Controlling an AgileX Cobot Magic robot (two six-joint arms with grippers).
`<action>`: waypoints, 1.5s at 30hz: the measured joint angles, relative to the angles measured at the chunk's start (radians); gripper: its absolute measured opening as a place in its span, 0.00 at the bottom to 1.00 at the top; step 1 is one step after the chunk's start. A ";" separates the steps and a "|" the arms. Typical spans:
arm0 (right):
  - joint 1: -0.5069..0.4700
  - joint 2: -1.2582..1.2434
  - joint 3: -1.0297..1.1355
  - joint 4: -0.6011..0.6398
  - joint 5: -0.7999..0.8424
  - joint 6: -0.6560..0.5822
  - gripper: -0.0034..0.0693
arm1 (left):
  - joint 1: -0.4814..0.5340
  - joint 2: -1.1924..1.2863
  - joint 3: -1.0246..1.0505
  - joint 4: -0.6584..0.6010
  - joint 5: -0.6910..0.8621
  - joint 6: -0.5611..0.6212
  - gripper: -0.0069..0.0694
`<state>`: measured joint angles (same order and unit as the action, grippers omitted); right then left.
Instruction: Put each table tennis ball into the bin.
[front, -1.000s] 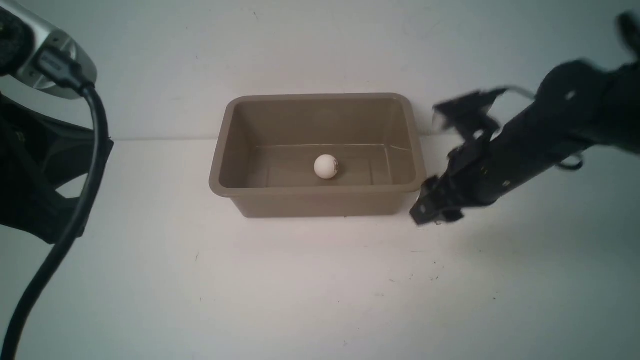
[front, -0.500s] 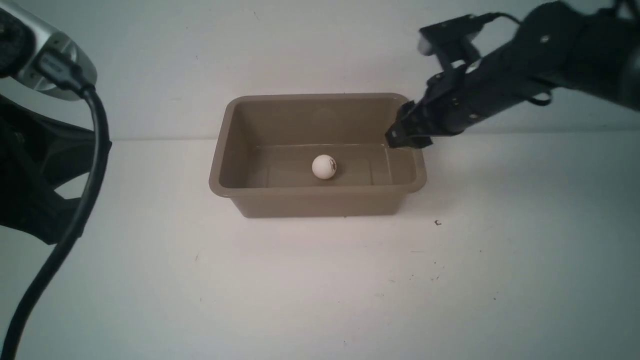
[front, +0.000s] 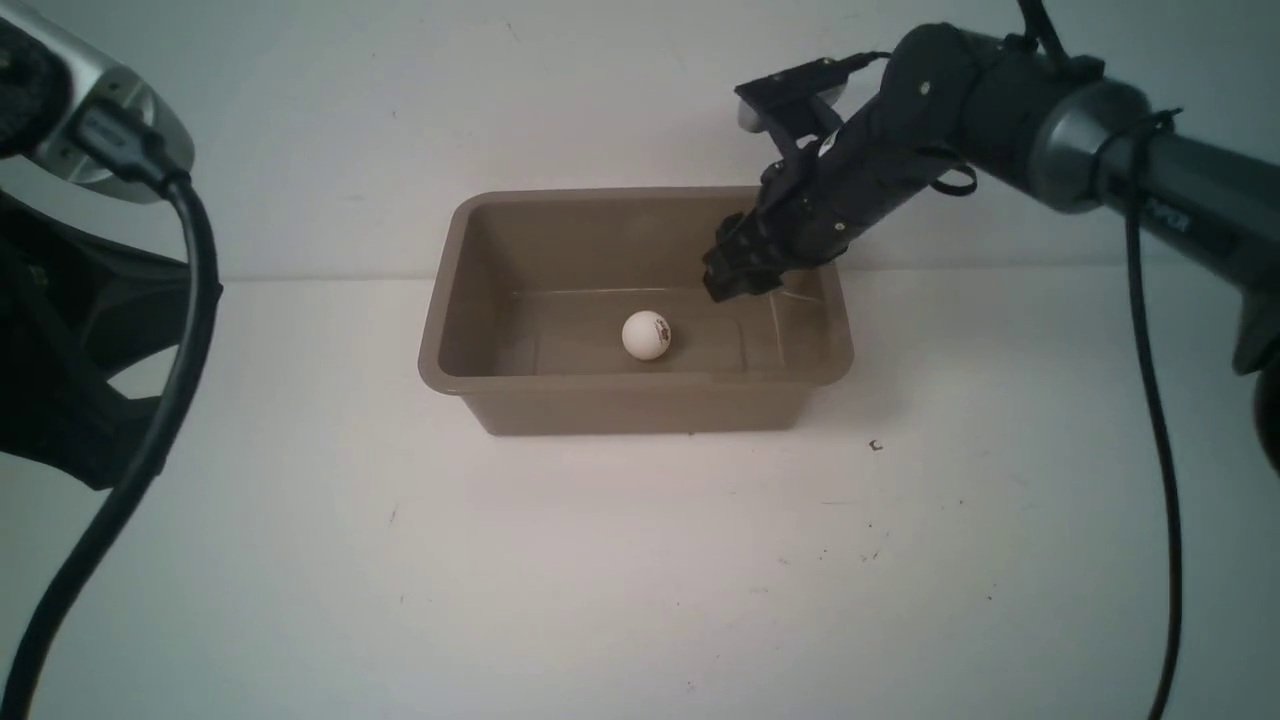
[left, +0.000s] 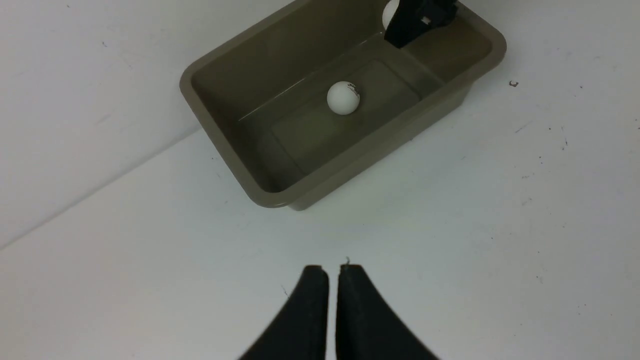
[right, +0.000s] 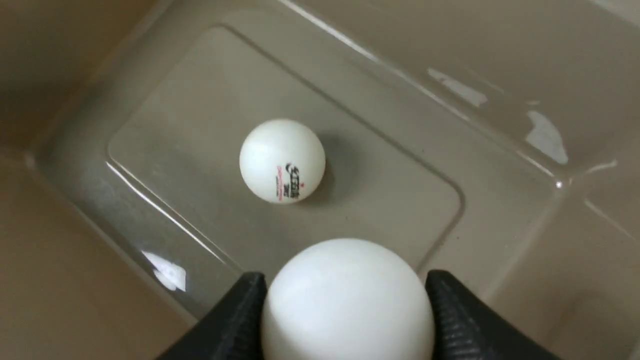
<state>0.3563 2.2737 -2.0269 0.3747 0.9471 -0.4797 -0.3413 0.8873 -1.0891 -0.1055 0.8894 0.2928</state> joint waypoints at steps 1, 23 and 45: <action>0.000 0.008 0.000 0.000 0.006 -0.005 0.54 | 0.000 0.000 0.000 0.000 0.000 0.000 0.10; 0.005 -0.135 -0.189 -0.069 0.179 -0.004 0.14 | 0.000 -0.057 0.001 0.036 -0.015 0.003 0.10; 0.006 -1.319 0.845 -0.396 -0.254 0.247 0.03 | 0.000 -0.527 0.626 0.288 -0.469 -0.247 0.12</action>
<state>0.3625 0.9545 -1.1821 -0.0210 0.6932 -0.2327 -0.3413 0.3604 -0.4632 0.1822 0.4202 0.0454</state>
